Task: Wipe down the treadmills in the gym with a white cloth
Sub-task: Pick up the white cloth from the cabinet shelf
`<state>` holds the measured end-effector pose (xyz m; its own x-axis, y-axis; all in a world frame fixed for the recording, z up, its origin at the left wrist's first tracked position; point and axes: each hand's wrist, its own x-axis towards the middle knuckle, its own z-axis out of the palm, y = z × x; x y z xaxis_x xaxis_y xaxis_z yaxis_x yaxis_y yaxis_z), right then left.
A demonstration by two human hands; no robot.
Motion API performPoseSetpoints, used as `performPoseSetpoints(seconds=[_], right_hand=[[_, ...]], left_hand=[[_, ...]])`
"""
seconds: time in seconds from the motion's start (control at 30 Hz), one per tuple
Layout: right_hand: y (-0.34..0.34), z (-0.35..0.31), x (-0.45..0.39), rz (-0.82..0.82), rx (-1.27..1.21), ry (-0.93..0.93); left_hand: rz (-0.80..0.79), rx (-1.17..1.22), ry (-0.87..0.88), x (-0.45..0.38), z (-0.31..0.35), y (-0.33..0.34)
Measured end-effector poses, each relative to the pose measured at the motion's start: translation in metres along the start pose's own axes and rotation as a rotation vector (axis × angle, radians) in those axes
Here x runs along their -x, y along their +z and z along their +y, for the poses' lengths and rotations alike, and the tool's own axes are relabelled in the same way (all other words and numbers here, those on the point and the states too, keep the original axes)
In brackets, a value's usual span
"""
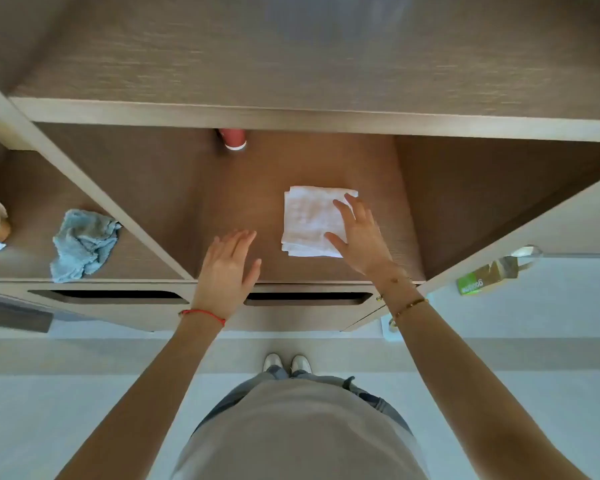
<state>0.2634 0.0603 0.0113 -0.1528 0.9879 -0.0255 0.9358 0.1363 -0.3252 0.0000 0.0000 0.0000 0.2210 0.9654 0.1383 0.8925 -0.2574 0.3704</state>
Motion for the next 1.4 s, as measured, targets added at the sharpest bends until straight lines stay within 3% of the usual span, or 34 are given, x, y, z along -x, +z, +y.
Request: performPoseSetpoints(seconds=[0.23,0.4,0.53,0.87,1.4], right_hand=[[0.025,0.001,-0.034,-0.180,-0.090,0.121],[0.036,0.004,-0.029,-0.016,0.032,0.079],[0.042,-0.006,-0.016,0.136,-0.051,0.062],[0.020,-0.016,0.031,0.195,-0.224,0.108],[-0.013,-0.031,0.189,0.457,-0.213,0.438]], left_hand=[[-0.103,-0.033,-0.025,-0.004,-0.013,0.014],[-0.119,-0.010,-0.023,-0.007,-0.016,0.021],[-0.102,0.014,-0.037,-0.006,-0.016,0.024],[-0.086,0.055,-0.037,-0.009,-0.006,0.013],[-0.133,0.124,0.350,0.007,0.045,-0.014]])
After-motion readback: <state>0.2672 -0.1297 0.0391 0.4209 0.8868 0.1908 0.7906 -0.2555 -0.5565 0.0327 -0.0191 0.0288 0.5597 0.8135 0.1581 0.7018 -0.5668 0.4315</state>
